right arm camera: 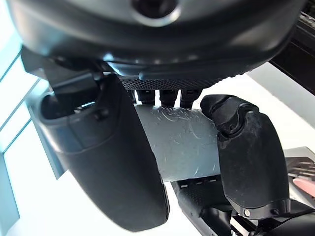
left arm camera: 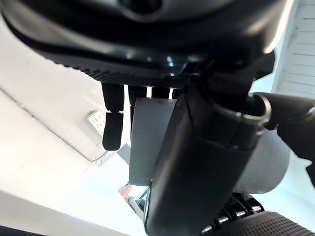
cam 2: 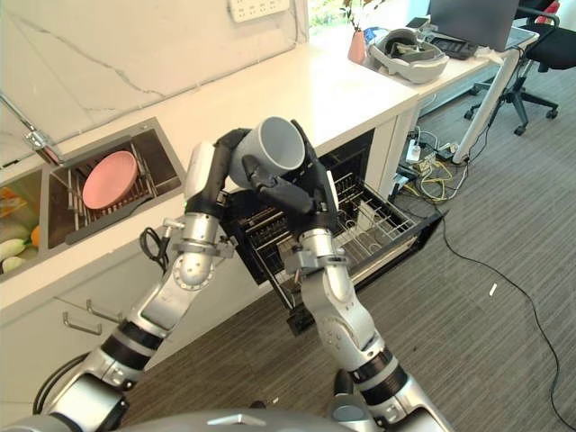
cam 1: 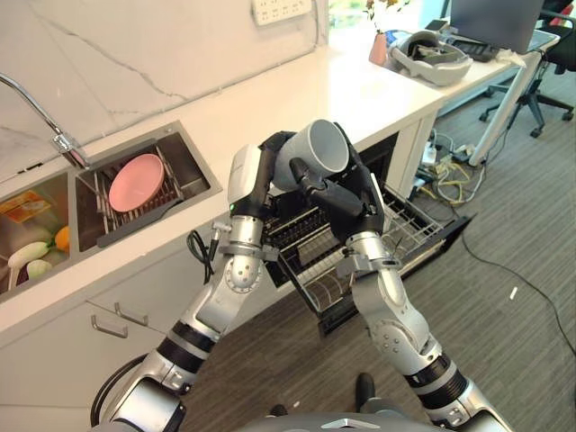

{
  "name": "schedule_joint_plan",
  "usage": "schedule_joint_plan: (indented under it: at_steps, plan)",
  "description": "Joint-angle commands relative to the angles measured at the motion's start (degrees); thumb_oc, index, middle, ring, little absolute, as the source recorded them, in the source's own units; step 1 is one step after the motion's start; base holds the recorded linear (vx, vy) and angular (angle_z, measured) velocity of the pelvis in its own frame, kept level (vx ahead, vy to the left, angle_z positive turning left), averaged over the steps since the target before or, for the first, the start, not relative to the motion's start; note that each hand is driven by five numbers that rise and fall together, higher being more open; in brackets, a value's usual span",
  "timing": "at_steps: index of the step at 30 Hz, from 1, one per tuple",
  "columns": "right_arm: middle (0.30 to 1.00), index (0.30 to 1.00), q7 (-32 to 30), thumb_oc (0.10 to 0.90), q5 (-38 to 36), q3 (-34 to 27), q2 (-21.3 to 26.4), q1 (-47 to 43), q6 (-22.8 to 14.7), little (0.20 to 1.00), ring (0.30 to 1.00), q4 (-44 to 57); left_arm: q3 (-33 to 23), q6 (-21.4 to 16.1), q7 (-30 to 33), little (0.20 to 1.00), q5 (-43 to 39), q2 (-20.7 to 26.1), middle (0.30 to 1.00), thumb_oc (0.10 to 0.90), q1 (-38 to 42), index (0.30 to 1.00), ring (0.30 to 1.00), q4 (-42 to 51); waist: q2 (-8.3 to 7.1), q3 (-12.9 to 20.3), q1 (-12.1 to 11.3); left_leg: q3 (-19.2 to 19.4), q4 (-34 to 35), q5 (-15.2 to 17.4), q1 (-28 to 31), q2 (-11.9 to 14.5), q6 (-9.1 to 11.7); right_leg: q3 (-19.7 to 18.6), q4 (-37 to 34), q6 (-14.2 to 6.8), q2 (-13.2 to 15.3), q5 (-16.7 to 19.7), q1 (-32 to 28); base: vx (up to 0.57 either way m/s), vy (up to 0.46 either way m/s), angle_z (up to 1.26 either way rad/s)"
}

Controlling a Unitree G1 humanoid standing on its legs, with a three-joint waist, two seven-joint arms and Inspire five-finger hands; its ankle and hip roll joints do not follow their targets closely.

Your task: Place the dishes in the dishwasher.

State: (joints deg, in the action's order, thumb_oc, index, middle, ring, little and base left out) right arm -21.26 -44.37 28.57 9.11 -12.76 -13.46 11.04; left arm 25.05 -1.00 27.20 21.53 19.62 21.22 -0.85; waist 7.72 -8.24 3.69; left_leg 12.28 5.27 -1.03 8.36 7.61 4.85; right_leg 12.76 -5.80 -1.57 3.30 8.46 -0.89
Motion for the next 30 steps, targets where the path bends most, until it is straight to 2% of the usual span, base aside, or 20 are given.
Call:
schedule_joint_plan:
  at_steps: [1,2,16,17,18,22,24,25,26,30]
  plan:
    - [0.319,0.319,2.8,0.413,0.4,3.8,-9.9,-14.0,-5.7,0.319,0.319,8.5,17.8,-6.0,-4.2,0.3,8.5,-1.1,0.3,0.4,10.5,0.3,0.3,-0.6,-4.5,3.1,0.9,0.7,-0.3,1.1,-0.2,-0.7,0.3,0.9,0.8,-6.6,4.4,-11.2,-9.2,0.0,0.0,0.0]
    - [0.3,0.3,1.5,0.4,1.6,3.6,-10.4,-14.6,-6.0,0.3,0.3,8.9,18.5,-6.0,-4.5,0.3,9.1,-1.2,0.3,0.4,10.9,0.3,0.3,-1.2,-4.44,3.2,0.9,0.6,-0.3,1.1,-0.3,-0.7,0.4,1.0,0.8,-6.6,4.4,-11.1,-9.1,0.0,0.0,0.0]
    - [0.3,0.3,-2.2,0.4,6.8,1.5,-9.2,-12.9,-7.8,0.3,0.3,10.7,17.7,-6.0,-3.4,0.3,8.8,-1.2,0.3,0.4,9.6,0.3,0.3,-0.1,-4.72,3.0,0.5,-0.1,-0.3,0.9,-0.8,-0.6,0.4,1.5,0.8,-6.4,4.1,-11.2,-9.0,0.0,0.0,0.0]
    - [0.3,0.3,-2.4,0.4,7.2,0.6,-8.5,-11.9,-8.1,0.3,0.3,11.2,15.8,-5.9,-2.9,0.556,7.6,-0.4,0.556,0.571,8.7,0.556,0.556,1.7,-4.81,3.0,0.5,-0.1,-0.3,0.9,-0.8,-0.6,0.4,1.6,0.8,-6.4,4.1,-11.2,-9.0,0.0,0.0,0.0]
    - [0.3,0.3,-2.7,0.4,7.4,0.1,-8.3,-11.6,-8.2,0.3,0.3,11.4,15.0,-5.8,-2.6,0.9,7.0,-0.3,0.9,0.8,7.8,0.9,0.9,2.1,-4.85,3.0,0.4,-0.1,-0.3,0.9,-0.8,-0.6,0.4,1.7,0.8,-6.4,4.1,-11.2,-9.0,0.0,-0.002,0.03]
    - [0.3,0.3,-3.1,0.4,7.5,-1.4,-7.1,-10.2,-8.6,0.3,0.3,12.0,11.3,-5.5,-1.7,0.9,4.3,1.1,0.9,0.8,4.7,0.9,0.9,4.4,-4.97,2.9,0.2,-0.2,-0.3,0.8,-0.8,-0.7,0.5,1.8,0.8,-6.5,4.1,-11.1,-9.0,0.0,-0.002,0.03]
    - [0.3,0.3,-4.3,0.4,8.9,-4.9,-5.3,-8.6,-9.0,0.3,0.3,12.9,4.4,-5.9,0.0,0.9,0.4,3.6,0.9,0.8,0.0,0.9,0.9,8.5,-5.08,2.7,-0.6,-0.4,-0.3,0.7,-0.9,-0.7,0.5,2.1,0.8,-6.4,4.0,-11.1,-9.0,0.0,0.0,0.0]
    - [0.3,0.3,-4.4,0.4,9.0,-4.8,-5.3,-8.5,-8.9,0.3,0.3,13.0,4.2,-5.7,-0.2,0.9,0.3,3.9,0.9,0.8,-0.4,0.9,0.9,8.9,-5.09,2.8,-0.5,-0.4,-0.3,0.7,-0.9,-0.7,0.5,2.0,0.8,-6.4,4.0,-11.1,-9.0,0.0,0.0,0.0]
    - [0.3,0.3,-5.4,0.4,10.4,-6.5,-4.5,-7.3,-9.0,0.3,0.3,13.7,1.4,-6.2,0.0,0.9,-3.0,4.3,0.9,0.8,-4.2,0.9,0.9,11.5,-5.21,2.8,-0.8,-0.5,-0.3,0.6,-1.0,-0.7,0.5,2.2,0.8,-6.4,4.0,-11.1,-9.0,0.0,-0.01,0.03]
    - [0.3,0.3,-6.5,0.4,12.7,-9.4,-3.3,-6.0,-9.5,0.3,0.3,14.6,-1.2,-6.4,0.7,0.9,-6.6,4.1,0.9,0.8,-8.8,0.9,0.9,12.0,-5.48,2.7,-1.1,-0.8,-0.3,0.6,-1.2,-0.7,0.5,2.5,0.8,-6.5,4.0,-11.0,-8.9,0.0,-0.011,0.04]
